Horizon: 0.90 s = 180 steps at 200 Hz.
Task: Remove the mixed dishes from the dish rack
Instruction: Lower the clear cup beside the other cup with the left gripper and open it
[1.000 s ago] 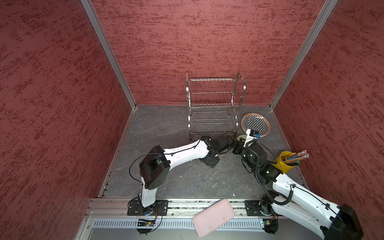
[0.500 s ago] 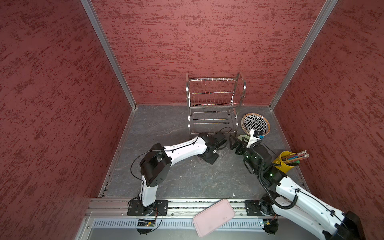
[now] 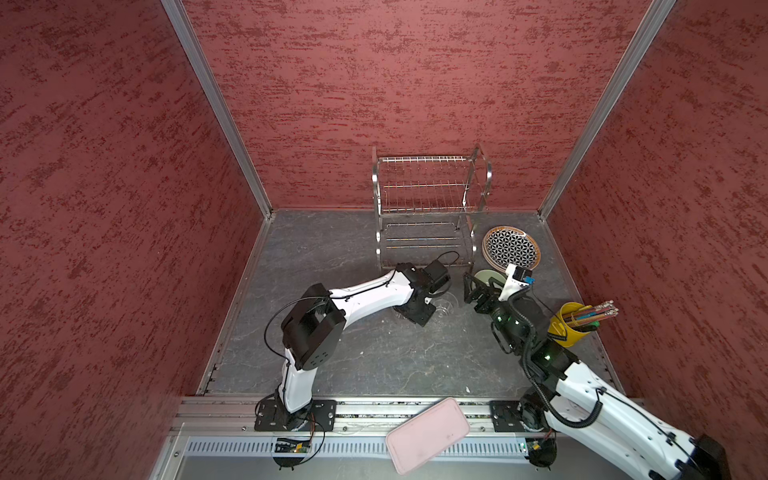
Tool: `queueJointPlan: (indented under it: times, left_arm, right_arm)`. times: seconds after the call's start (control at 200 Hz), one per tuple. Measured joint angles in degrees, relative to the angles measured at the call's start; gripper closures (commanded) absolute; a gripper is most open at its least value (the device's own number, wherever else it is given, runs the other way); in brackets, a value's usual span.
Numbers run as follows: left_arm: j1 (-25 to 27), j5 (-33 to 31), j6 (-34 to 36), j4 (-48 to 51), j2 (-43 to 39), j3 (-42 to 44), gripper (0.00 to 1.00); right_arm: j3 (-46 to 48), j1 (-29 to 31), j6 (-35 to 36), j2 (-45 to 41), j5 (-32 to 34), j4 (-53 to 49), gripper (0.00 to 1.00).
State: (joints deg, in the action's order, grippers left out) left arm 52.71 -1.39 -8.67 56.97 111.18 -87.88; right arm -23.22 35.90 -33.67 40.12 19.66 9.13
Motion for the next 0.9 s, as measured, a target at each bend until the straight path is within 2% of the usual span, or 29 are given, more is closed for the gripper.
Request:
queueJointPlan:
  times: [0.185,0.406,0.752,0.902]
  left_arm:
    - [-0.09,0.02,0.17,0.0,0.09,-0.11,0.96]
    - [-0.09,-0.04,0.5,-0.15,0.22,-0.11,0.71]
    - [-0.11,-0.22,0.37,-0.5,0.11,-0.11,0.67]
    - [-0.11,-0.22,0.09,-1.09,-1.4,-0.07,0.61]
  right_arm:
    - [0.0,0.0,0.0,-0.02,0.15,-0.02,0.01]
    - [0.0,0.0,0.0,-0.04,0.35,-0.28,0.02]
    - [-0.02,0.0,0.02,-0.04,0.55,-0.87,0.01]
    - [-0.02,0.0,0.02,-0.02,0.57,-1.22,0.01]
